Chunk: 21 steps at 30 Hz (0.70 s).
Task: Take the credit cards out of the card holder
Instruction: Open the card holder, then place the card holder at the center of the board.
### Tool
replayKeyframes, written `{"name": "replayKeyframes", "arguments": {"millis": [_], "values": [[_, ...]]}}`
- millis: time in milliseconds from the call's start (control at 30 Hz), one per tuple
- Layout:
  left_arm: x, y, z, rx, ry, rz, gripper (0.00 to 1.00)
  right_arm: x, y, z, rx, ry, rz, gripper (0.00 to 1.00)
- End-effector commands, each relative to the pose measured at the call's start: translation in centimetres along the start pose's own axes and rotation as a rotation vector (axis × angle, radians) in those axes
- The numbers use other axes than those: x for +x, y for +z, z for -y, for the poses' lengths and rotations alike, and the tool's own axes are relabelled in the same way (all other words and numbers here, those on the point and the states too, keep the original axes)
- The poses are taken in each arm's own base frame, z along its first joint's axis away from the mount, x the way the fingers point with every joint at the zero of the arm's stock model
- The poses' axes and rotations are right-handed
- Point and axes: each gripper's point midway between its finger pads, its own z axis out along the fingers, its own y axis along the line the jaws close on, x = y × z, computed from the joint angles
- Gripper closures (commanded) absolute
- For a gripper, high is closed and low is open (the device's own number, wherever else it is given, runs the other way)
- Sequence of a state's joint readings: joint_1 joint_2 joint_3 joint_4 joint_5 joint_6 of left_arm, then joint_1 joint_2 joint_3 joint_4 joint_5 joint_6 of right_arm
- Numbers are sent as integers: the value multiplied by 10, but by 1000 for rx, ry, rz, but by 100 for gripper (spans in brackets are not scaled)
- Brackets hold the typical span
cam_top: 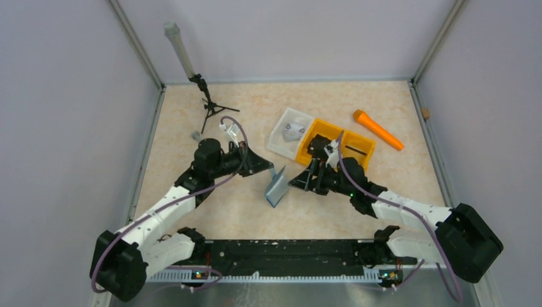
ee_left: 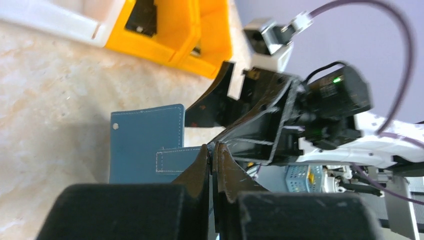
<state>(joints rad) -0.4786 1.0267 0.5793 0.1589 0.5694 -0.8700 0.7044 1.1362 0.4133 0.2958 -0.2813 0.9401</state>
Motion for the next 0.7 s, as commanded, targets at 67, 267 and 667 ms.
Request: {"name": "replayKeyframes", "arguments": {"millis": [67, 267, 667], "values": [[-44, -29, 76, 133, 20, 138, 100, -15, -16, -37, -179, -103, 100, 7], [-46, -33, 106, 232, -26, 159, 100, -21, -25, -39, -159, -112, 134, 7], [1, 12, 122, 343, -189, 110, 100, -41, -58, -2, 107, -99, 260, 11]]}}
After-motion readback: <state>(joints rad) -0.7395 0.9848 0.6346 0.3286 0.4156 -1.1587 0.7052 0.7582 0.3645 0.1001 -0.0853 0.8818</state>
